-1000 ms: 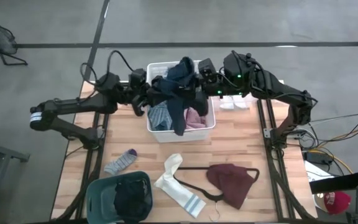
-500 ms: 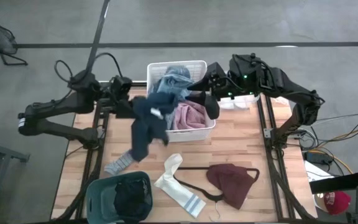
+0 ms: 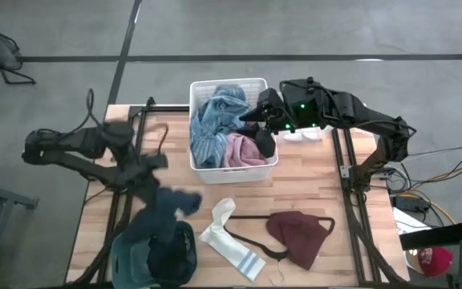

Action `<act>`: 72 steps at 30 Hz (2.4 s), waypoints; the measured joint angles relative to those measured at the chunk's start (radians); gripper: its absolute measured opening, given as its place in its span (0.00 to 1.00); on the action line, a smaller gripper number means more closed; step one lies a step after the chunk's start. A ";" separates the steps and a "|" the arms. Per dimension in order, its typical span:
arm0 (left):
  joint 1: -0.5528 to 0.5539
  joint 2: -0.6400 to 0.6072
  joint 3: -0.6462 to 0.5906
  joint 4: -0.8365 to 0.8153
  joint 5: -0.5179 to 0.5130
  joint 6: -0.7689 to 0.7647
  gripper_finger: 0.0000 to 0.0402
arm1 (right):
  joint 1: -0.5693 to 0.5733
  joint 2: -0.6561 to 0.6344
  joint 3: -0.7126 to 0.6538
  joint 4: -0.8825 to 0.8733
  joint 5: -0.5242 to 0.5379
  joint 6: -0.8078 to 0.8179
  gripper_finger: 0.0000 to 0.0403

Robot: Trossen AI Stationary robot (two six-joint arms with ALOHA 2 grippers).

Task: Pick & Place Cloths
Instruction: Put the blue shorts into the green bin, then put the gray sock into the transparent container

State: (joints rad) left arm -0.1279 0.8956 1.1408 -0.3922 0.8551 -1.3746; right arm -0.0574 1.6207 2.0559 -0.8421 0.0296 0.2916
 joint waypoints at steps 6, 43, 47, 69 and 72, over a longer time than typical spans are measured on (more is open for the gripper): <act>-0.163 0.031 0.000 -0.101 -0.116 -0.018 0.07 | 0.000 0.000 -0.005 0.000 0.000 -0.004 0.45; -0.386 0.244 -0.370 -0.192 -0.167 0.007 0.39 | 0.000 0.000 -0.007 0.002 -0.002 -0.004 0.25; -0.386 0.190 -0.353 -0.191 -0.199 -0.011 0.46 | 0.000 0.000 -0.007 0.002 -0.002 -0.009 0.22; -0.323 0.007 -0.343 -0.268 -0.809 0.050 0.52 | 0.000 0.000 -0.007 0.004 -0.002 -0.006 0.08; -0.323 0.003 -0.343 -0.332 -0.831 0.076 0.52 | 0.000 0.000 -0.007 0.004 -0.002 -0.004 0.07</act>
State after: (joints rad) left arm -0.4511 0.8988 0.7982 -0.7241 0.0236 -1.2990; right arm -0.0570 1.6207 2.0491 -0.8383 0.0273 0.2874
